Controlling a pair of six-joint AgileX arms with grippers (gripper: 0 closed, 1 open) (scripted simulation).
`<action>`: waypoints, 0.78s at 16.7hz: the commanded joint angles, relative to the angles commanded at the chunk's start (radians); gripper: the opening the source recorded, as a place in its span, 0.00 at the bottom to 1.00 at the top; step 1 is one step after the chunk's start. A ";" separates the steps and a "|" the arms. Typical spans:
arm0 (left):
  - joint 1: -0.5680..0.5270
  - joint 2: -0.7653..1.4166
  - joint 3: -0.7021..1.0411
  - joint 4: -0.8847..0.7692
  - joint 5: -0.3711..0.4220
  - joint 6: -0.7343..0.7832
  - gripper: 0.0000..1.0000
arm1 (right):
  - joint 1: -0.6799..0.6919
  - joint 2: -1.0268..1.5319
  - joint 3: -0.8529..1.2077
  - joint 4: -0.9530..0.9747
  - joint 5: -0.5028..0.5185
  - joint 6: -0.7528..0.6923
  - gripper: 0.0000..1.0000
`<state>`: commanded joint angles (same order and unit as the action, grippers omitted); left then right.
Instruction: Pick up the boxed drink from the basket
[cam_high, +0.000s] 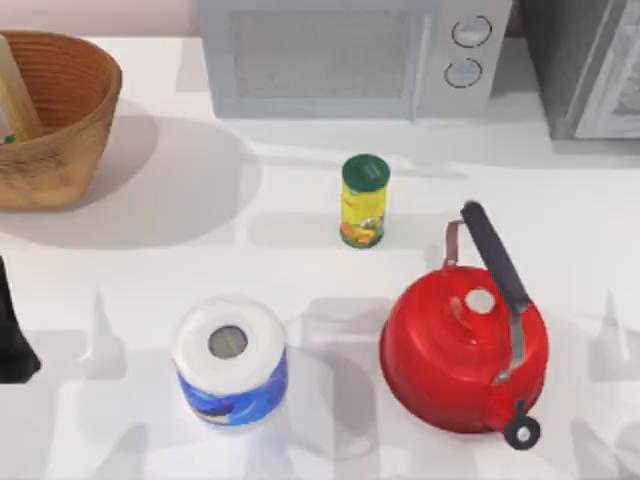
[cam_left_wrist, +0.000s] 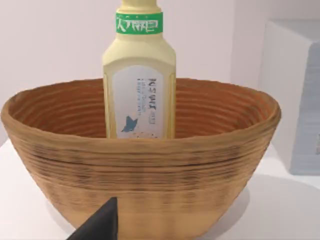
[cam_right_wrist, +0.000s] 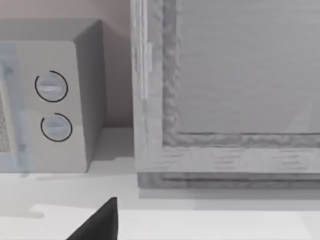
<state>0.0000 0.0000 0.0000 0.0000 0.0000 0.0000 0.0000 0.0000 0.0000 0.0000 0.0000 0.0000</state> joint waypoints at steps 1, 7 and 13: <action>0.000 0.000 0.000 0.000 0.000 0.000 1.00 | 0.000 0.000 0.000 0.000 0.000 0.000 1.00; 0.016 0.152 0.042 0.093 0.013 -0.005 1.00 | 0.000 0.000 0.000 0.000 0.000 0.000 1.00; 0.053 0.574 0.186 0.382 0.057 0.002 1.00 | 0.000 0.000 0.000 0.000 0.000 0.000 1.00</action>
<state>0.0532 0.5744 0.1864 0.3816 0.0572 0.0021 0.0000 0.0000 0.0000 0.0000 0.0000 0.0000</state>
